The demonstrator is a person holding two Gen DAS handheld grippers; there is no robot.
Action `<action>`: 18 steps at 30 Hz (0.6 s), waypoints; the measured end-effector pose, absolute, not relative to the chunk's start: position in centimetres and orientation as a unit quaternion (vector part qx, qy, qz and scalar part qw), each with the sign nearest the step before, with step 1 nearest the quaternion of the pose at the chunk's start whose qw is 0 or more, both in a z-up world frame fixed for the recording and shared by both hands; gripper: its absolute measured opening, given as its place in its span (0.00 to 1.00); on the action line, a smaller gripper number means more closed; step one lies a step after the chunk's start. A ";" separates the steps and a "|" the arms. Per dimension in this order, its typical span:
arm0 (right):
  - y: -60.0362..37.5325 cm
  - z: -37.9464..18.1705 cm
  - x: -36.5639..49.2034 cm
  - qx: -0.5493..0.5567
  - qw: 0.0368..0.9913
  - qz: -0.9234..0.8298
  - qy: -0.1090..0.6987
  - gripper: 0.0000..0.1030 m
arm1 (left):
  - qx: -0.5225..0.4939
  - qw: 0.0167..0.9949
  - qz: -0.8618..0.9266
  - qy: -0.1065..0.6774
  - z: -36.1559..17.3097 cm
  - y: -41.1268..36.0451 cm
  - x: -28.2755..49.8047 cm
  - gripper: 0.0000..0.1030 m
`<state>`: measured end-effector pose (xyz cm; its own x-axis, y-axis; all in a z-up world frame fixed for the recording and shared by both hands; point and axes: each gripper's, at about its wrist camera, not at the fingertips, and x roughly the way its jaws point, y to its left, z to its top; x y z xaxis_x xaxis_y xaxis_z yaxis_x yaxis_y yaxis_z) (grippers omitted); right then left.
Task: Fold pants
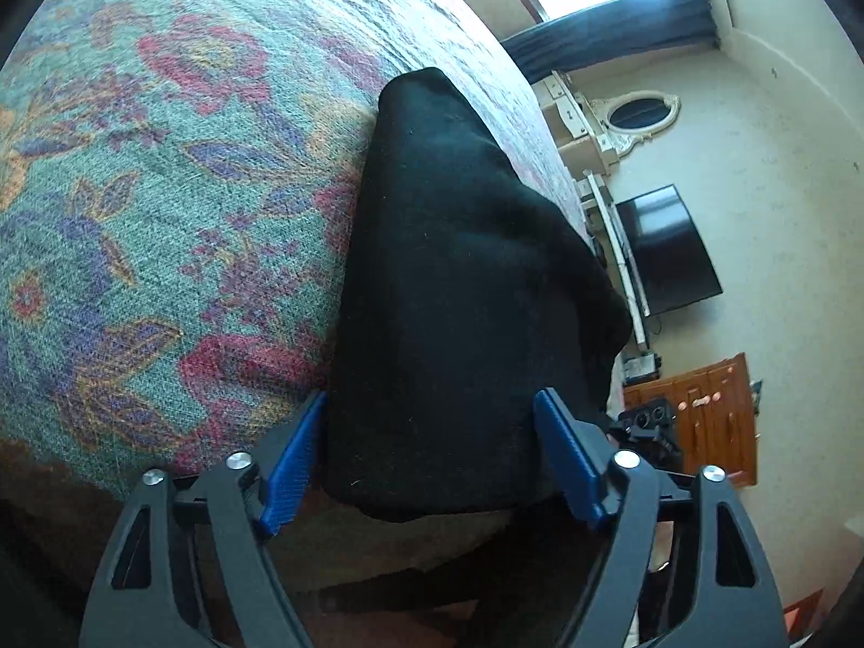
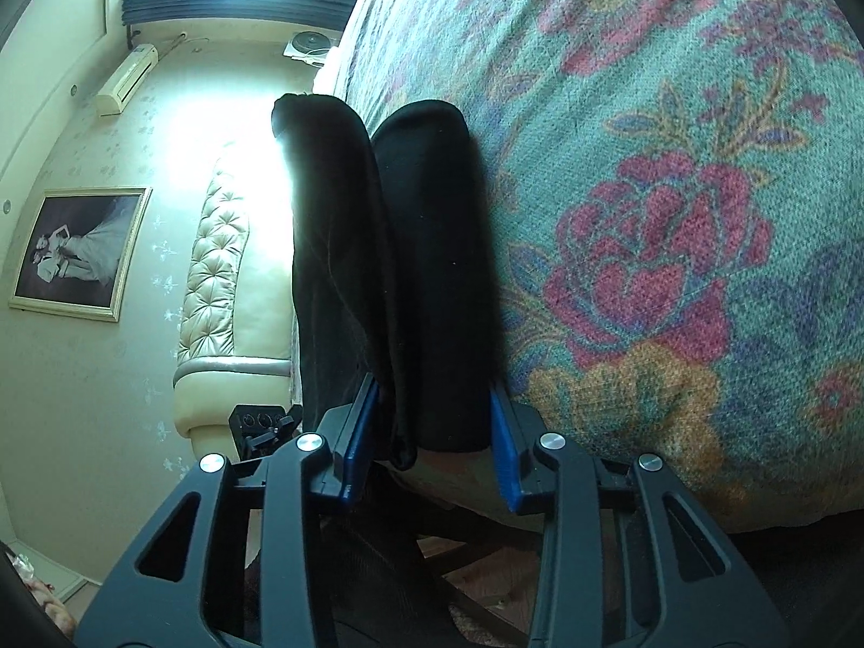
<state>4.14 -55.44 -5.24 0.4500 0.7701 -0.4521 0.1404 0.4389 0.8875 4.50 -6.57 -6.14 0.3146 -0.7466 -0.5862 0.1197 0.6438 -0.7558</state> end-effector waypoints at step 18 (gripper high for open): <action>-58.0 -4.6 3.3 0.452 0.724 0.243 0.462 0.70 | -0.270 0.774 -0.313 0.480 -4.3 -5.6 3.9 0.57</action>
<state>3.33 -57.98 -4.61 0.4556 0.7689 -0.4485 0.0651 0.4738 0.8782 3.89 -5.55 -4.33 0.3431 -0.7440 -0.5734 0.2257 0.6579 -0.7185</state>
